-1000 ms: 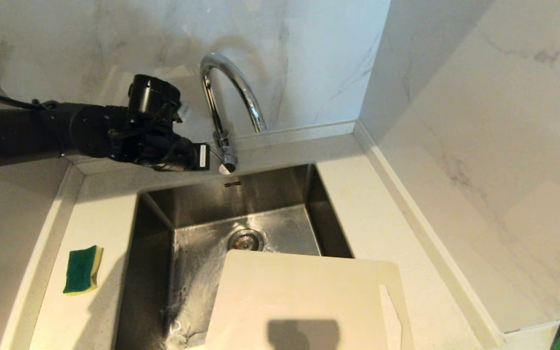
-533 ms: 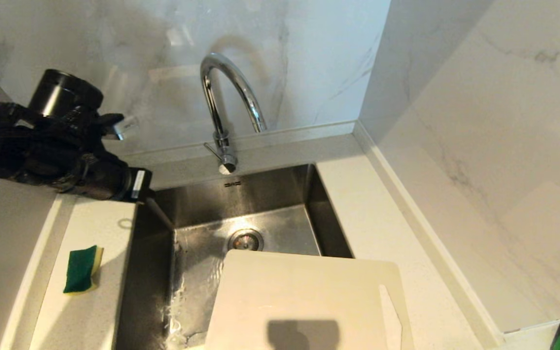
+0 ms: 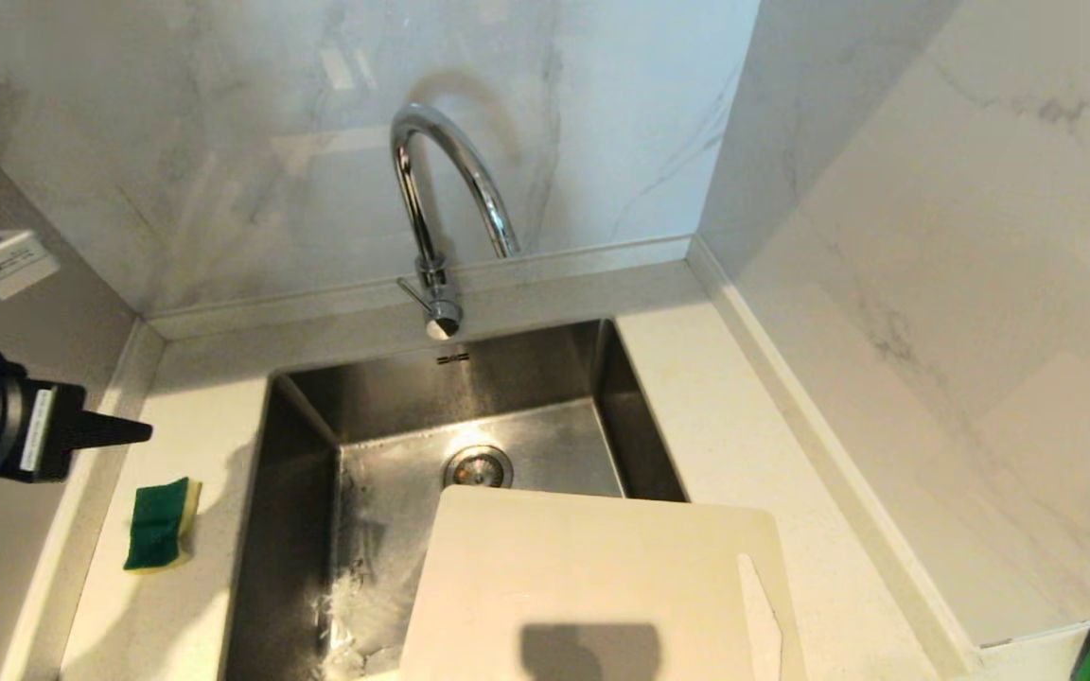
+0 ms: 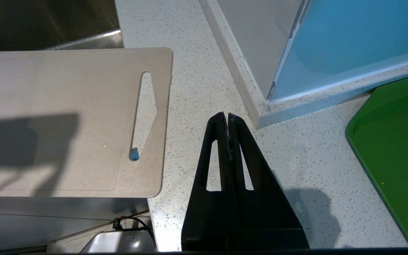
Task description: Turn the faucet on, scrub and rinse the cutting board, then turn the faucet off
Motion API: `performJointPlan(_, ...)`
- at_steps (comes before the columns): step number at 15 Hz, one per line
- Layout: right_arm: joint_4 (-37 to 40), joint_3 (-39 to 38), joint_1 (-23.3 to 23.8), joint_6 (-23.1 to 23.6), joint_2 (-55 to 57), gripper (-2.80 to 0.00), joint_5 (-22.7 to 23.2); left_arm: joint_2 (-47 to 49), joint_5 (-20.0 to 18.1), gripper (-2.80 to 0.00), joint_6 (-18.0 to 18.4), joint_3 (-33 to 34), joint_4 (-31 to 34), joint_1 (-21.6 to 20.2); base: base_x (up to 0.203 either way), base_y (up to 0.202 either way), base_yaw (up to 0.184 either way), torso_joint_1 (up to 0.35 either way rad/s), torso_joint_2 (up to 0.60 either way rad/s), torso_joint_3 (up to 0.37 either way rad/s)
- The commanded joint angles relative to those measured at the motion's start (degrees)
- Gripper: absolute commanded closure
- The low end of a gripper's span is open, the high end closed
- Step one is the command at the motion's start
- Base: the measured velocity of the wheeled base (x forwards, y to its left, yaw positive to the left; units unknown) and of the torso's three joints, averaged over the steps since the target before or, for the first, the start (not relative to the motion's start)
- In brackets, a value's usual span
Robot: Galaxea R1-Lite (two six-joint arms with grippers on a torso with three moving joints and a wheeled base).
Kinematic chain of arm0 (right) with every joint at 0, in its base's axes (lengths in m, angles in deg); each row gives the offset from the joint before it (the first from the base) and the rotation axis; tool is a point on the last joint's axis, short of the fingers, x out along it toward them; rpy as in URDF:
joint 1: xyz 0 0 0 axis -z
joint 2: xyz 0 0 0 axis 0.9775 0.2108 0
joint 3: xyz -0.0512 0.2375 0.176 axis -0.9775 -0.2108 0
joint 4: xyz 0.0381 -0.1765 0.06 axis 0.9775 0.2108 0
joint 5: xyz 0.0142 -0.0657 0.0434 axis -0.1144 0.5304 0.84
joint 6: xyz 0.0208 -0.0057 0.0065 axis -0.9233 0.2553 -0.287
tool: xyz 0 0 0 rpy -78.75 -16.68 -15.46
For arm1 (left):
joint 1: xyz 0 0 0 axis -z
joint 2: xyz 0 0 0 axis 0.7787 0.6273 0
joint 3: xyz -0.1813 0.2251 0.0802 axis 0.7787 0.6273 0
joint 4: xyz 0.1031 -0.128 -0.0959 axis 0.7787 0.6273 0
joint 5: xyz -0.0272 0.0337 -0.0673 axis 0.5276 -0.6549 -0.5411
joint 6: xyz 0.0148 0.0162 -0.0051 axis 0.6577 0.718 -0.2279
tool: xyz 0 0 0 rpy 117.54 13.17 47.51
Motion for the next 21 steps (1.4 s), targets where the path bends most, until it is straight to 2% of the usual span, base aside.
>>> performJointPlan(1, 0.0, 0.0, 0.0, 0.0, 0.0, 0.0, 0.0, -6.2, -2.5, 0.0, 1.7, 1.6, 2.0, -4.5, 0.0, 0.0, 0.0, 0.0, 0.0, 0.0)
performJointPlan(4, 0.0, 0.0, 0.0, 0.0, 0.0, 0.0, 0.0, -9.8, -3.2, 0.0, 2.1, 2.7, 2.6, -5.3, 0.0, 0.0, 0.0, 0.0, 0.0, 0.0)
performJointPlan(7, 0.0, 0.0, 0.0, 0.0, 0.0, 0.0, 0.0, -14.5, -6.7, 0.0, 4.2, 5.8, 2.5, -8.1, 0.0, 0.0, 0.0, 0.0, 0.0, 0.0)
performJointPlan(11, 0.0, 0.0, 0.0, 0.0, 0.0, 0.0, 0.0, -22.7, -8.4, 0.0, 6.5, 13.0, 2.1, -10.8, 0.0, 0.0, 0.0, 0.0, 0.0, 0.0)
performJointPlan(18, 0.0, 0.0, 0.0, 0.0, 0.0, 0.0, 0.0, -41.1, -8.7, 0.0, 6.5, 27.5, 0.7, -11.0, 0.0, 0.0, 0.0, 0.0, 0.0, 0.0)
performJointPlan(21, 0.0, 0.0, 0.0, 0.0, 0.0, 0.0, 0.0, -47.6, -8.3, 0.0, 6.6, 34.9, -1.8, -10.9, 0.0, 0.0, 0.0, 0.0, 0.0, 0.0)
